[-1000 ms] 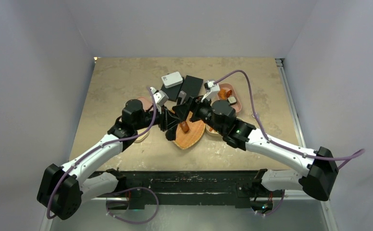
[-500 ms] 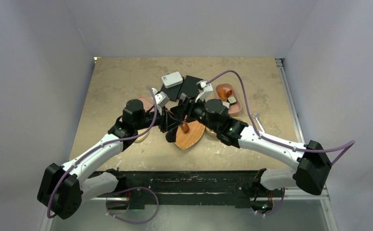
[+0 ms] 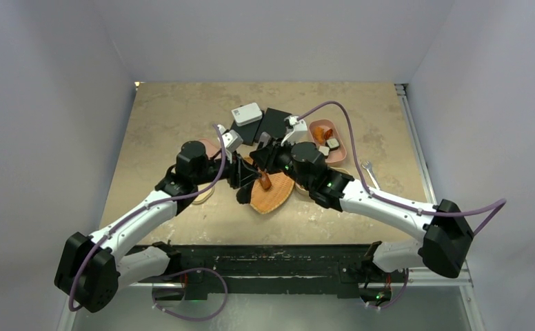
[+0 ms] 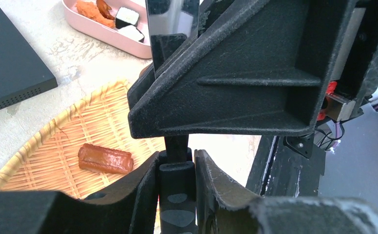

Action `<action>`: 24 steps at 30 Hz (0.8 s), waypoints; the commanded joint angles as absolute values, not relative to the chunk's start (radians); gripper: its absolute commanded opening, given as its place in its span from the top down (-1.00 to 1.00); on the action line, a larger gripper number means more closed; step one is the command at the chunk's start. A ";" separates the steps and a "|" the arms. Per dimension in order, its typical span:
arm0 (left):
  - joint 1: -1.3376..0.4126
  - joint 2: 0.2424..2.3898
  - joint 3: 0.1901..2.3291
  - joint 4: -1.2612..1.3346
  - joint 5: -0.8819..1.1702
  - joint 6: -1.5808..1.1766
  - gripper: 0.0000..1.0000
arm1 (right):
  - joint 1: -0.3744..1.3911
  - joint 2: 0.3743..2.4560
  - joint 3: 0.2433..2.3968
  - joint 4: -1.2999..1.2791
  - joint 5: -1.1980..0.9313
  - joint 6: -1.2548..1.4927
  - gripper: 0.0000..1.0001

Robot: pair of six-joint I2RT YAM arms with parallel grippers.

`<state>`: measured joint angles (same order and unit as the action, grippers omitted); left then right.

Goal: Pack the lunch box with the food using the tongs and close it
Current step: Adjust the clamp, then pick up the fake food from the plate.

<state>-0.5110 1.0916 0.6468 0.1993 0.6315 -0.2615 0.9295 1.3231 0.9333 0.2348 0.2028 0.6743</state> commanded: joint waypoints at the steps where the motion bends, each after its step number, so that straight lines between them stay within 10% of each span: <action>1: -0.511 1.096 0.694 0.208 0.631 -0.235 0.19 | 0.937 1.279 0.945 0.262 0.281 0.682 0.69; 6: -0.509 1.070 0.701 0.178 0.617 -0.218 -0.26 | 0.937 1.238 0.919 0.253 0.410 0.588 0.69; 24: -0.486 0.891 0.700 0.046 0.132 -0.155 -0.43 | 0.998 1.347 0.826 0.538 0.672 0.268 0.51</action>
<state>-0.4927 0.9016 0.6659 0.0631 0.2230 -0.1787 0.9905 1.3159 0.8070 0.4213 0.5873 0.3511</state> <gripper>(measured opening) 0.715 0.249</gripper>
